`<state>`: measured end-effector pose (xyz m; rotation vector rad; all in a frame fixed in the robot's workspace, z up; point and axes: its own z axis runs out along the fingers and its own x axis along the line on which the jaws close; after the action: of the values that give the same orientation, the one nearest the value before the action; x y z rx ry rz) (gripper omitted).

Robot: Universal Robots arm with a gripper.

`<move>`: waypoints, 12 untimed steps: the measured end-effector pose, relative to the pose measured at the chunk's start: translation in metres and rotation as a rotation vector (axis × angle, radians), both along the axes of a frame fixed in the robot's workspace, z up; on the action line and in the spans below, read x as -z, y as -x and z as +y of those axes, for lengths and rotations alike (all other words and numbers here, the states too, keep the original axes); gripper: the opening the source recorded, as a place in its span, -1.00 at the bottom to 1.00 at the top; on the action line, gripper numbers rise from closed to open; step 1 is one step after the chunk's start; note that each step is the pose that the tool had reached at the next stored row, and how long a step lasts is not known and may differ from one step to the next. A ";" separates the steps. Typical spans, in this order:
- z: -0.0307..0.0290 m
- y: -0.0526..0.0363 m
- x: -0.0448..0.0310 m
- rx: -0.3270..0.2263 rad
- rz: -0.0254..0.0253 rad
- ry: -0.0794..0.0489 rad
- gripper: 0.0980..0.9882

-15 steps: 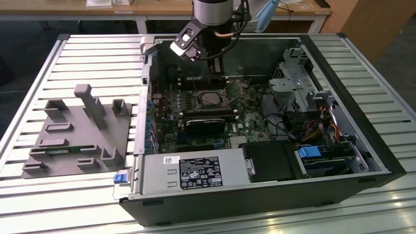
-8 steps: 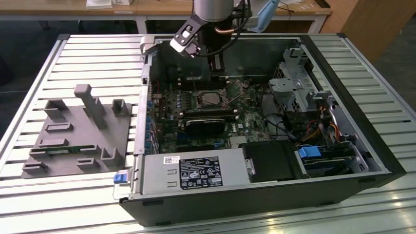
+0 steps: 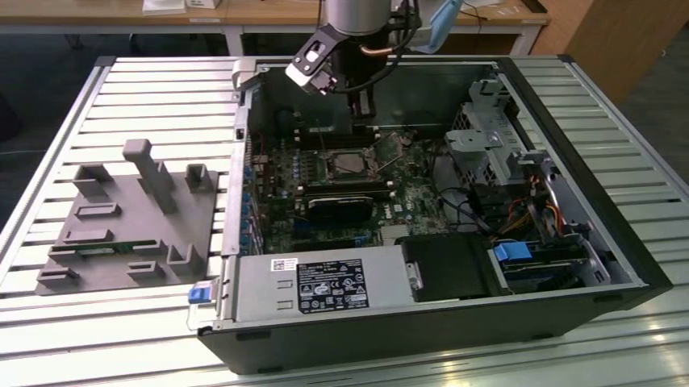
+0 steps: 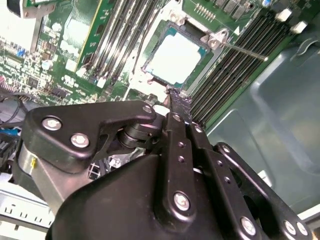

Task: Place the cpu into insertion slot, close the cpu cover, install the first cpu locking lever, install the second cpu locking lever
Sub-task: 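Close the cpu cover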

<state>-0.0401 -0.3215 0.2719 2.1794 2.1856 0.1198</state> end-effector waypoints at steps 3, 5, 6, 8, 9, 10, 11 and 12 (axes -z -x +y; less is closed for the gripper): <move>0.0000 -0.0082 0.0001 0.000 0.0054 0.000 -0.99; 0.0000 -0.0135 0.0001 0.000 0.0107 0.000 -0.99; 0.0000 -0.0156 0.0002 0.000 0.0129 0.000 -0.99; 0.0000 -0.0191 0.0002 0.000 0.0160 0.000 -0.99; 0.0000 -0.0211 0.0002 0.000 0.0170 0.001 -0.99; 0.0000 -0.0236 0.0002 0.000 0.0178 0.001 -0.99; 0.0000 -0.0266 0.0003 0.000 0.0186 0.001 -0.99; 0.0000 -0.0294 0.0003 0.000 0.0192 0.001 -0.99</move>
<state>-0.0107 -0.3215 0.2716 2.1894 2.1953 0.0986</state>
